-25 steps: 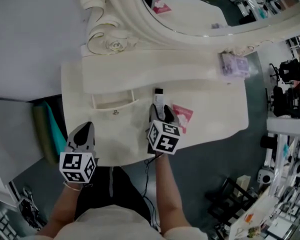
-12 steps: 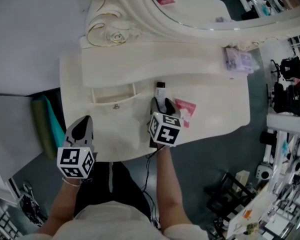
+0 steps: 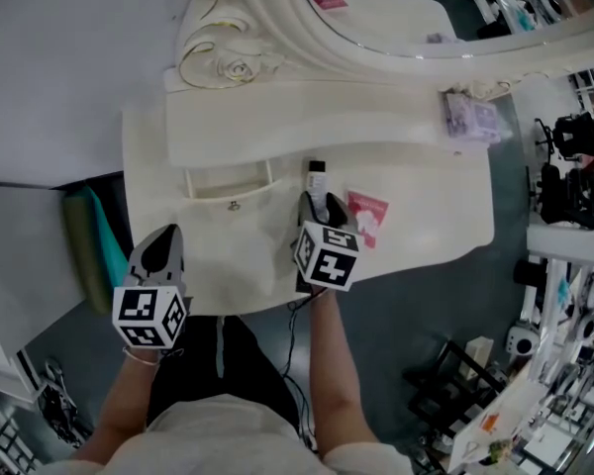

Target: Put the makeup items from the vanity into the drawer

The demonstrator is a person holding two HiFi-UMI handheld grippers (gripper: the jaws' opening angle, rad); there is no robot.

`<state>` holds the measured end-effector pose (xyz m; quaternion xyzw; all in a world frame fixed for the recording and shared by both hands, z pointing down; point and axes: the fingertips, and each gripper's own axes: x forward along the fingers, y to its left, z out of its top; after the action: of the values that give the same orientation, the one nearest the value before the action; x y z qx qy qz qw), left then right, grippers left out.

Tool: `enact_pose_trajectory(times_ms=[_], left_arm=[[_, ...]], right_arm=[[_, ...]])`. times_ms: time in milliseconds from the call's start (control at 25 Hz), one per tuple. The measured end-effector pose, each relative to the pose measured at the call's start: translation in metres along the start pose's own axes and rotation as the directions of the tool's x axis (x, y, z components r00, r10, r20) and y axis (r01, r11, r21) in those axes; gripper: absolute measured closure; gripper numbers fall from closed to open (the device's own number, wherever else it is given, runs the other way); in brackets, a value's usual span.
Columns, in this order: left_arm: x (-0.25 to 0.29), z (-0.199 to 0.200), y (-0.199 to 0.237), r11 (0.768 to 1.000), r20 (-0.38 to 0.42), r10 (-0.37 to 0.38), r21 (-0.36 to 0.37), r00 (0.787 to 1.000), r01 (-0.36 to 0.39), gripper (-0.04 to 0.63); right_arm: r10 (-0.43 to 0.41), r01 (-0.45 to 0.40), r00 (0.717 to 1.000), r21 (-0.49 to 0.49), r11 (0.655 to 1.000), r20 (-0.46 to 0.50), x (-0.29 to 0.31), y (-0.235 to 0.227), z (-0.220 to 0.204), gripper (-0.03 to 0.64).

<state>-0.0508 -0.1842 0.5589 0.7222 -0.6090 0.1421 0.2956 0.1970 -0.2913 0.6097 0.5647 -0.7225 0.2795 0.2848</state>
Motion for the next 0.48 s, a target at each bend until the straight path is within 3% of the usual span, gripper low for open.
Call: enact_pose_trajectory(times_ms=[480], left_arm=[[-0.024,0.004,-0.004,1.0,0.032,-0.004,-0.016,0.999,0.004,0.591]], right_arm=[[0.143,-0.142,0.99,-0.073,0.987,0.01,-0.053,0.041,0.017,0.425]])
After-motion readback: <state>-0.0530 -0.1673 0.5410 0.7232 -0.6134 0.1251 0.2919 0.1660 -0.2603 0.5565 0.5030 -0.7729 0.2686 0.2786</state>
